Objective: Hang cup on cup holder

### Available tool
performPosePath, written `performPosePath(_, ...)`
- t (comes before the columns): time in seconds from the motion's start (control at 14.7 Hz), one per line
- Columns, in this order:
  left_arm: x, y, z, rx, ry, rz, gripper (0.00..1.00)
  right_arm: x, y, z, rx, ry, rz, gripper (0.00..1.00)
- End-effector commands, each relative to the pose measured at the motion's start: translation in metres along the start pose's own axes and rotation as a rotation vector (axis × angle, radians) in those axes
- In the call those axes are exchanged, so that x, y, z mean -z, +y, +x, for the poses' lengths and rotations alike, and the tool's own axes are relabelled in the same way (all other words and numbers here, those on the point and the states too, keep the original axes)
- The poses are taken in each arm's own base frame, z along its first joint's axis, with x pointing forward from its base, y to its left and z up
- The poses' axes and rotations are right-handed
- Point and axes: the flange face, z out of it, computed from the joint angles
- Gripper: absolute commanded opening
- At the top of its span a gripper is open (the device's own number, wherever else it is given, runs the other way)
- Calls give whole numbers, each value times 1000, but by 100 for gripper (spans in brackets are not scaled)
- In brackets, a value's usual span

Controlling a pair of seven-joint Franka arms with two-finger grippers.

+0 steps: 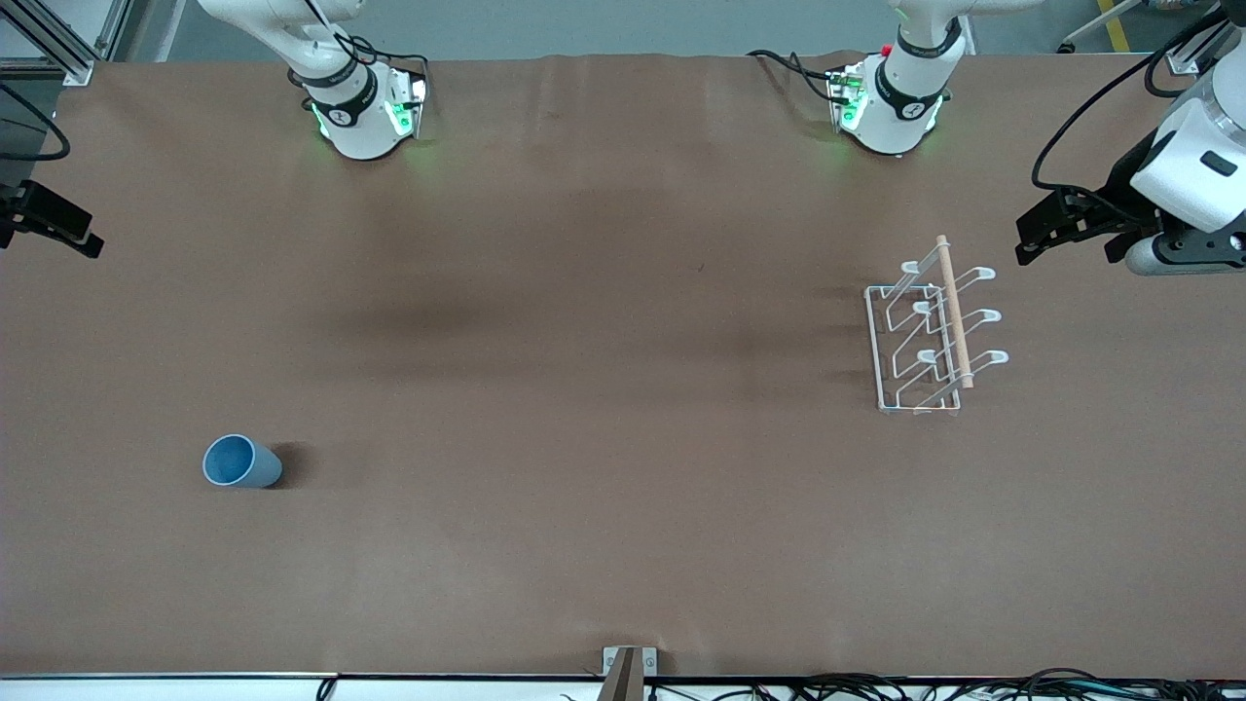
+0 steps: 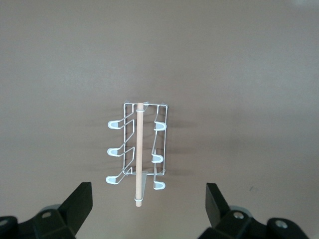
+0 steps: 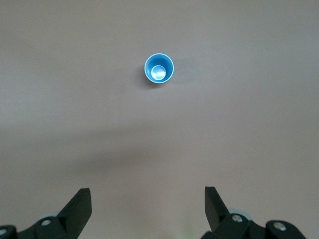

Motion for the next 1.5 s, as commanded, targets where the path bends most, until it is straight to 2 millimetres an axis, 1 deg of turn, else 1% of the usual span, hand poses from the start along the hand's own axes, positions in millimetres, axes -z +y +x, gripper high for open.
performPosePath(0.0, 4, -4, 0, -9, -2, 17, 100, -1, 2, -2, 11, 0, 12, 100)
performPosePath(0.07, 5, -1, 0, -12, 0, 20, 100, -1, 2, -2, 11, 0, 12, 100)
performPosePath(0.34, 4, -5, 1, -10, -2, 19, 100, 0, 1, -2, 12, 3, 10, 100)
performPosePath(0.54, 3, -5, 2, -21, -5, 17, 100, -2, 5, 0, 5, 3, 10, 100)
performPosePath(0.61, 3, -5, 2, -24, -5, 19, 100, -5, 5, 2, 3, -1, 10, 100)
performPosePath(0.89, 3, -1, 1, -30, -5, 17, 100, -20, 22, 17, -25, 9, 9, 100)
performPosePath(0.95, 3, -1, 1, -30, -5, 17, 100, -29, 25, 24, -27, 4, 8, 100)
performPosePath(1.02, 3, -2, 1, -29, -5, 17, 100, -38, 34, 31, -26, 7, 6, 100)
performPosePath(1.16, 3, -3, 1, -29, -5, 17, 100, -69, 59, 47, -30, -18, 5, 100)
performPosePath(1.36, 2, -1, 1, -32, -7, 17, 100, -106, 79, 67, -22, -19, 14, 100)
performPosePath(1.43, 3, 2, 1, -36, -3, 18, 100, -128, 84, 75, -30, -30, 16, 100)
